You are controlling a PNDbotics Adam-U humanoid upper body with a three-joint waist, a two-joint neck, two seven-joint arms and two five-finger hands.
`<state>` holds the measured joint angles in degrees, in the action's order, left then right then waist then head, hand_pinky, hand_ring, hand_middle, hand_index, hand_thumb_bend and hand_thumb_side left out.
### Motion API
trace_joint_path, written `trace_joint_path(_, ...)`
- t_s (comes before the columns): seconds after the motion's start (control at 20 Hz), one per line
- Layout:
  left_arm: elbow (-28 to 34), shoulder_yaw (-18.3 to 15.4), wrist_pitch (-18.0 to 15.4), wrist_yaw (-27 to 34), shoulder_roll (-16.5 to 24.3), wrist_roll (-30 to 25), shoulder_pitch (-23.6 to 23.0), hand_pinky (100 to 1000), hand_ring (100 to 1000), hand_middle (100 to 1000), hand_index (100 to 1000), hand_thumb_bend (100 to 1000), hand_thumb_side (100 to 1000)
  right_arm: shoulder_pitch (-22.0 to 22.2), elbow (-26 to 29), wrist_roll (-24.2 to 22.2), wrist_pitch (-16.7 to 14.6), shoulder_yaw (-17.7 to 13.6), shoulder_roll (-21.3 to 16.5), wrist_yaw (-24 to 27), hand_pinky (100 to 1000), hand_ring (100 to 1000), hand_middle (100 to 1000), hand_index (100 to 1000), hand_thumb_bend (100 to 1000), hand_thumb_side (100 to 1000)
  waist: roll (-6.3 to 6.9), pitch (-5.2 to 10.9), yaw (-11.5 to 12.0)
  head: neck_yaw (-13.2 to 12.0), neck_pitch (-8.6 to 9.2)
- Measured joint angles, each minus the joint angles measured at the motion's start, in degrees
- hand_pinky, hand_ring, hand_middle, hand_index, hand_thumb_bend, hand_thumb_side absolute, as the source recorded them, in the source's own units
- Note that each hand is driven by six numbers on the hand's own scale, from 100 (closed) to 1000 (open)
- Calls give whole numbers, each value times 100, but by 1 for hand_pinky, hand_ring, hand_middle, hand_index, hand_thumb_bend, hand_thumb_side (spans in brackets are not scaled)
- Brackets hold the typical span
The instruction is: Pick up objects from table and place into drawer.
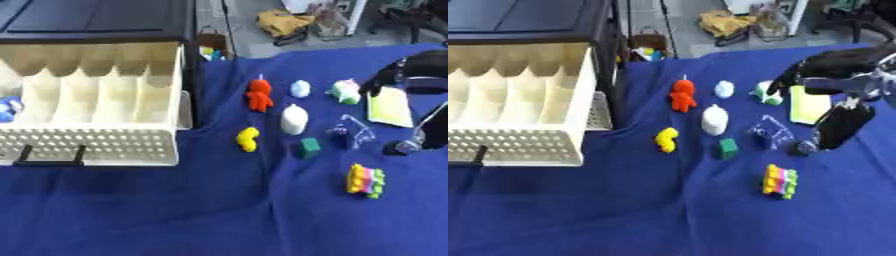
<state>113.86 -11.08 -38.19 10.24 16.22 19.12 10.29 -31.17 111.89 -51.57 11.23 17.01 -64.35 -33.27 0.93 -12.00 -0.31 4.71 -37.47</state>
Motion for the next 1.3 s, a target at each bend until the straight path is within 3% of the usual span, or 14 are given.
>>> trace_joint_path(0.35, 0, 1, 13, 0, 0, -13, 29, 478, 651, 608, 804, 294, 981, 121, -67, -11, 3, 47, -7, 65, 831, 930, 788, 905, 615, 367, 1, -36, -9, 0, 30)
trace_joint_path(0.65, 0, 6, 16, 0, 0, -16, 32, 477, 651, 608, 802, 291, 979, 254, -161, -18, 28, 138, -7, 78, 826, 930, 770, 878, 700, 454, 5, -54, -8, 3, 36)
trace_joint_path(1.0, 0, 33, 24, -1, -2, -20, 38, 474, 651, 607, 799, 291, 978, 329, -341, -18, 29, 296, -5, 54, 822, 932, 763, 865, 719, 517, 5, -71, -9, 15, 79)
trace_joint_path(1.3, 0, 33, 34, -2, -3, -27, 45, 471, 652, 607, 799, 292, 976, 329, -510, -18, 92, 457, 23, 86, 820, 933, 757, 860, 666, 444, 4, -77, -14, 59, 96)
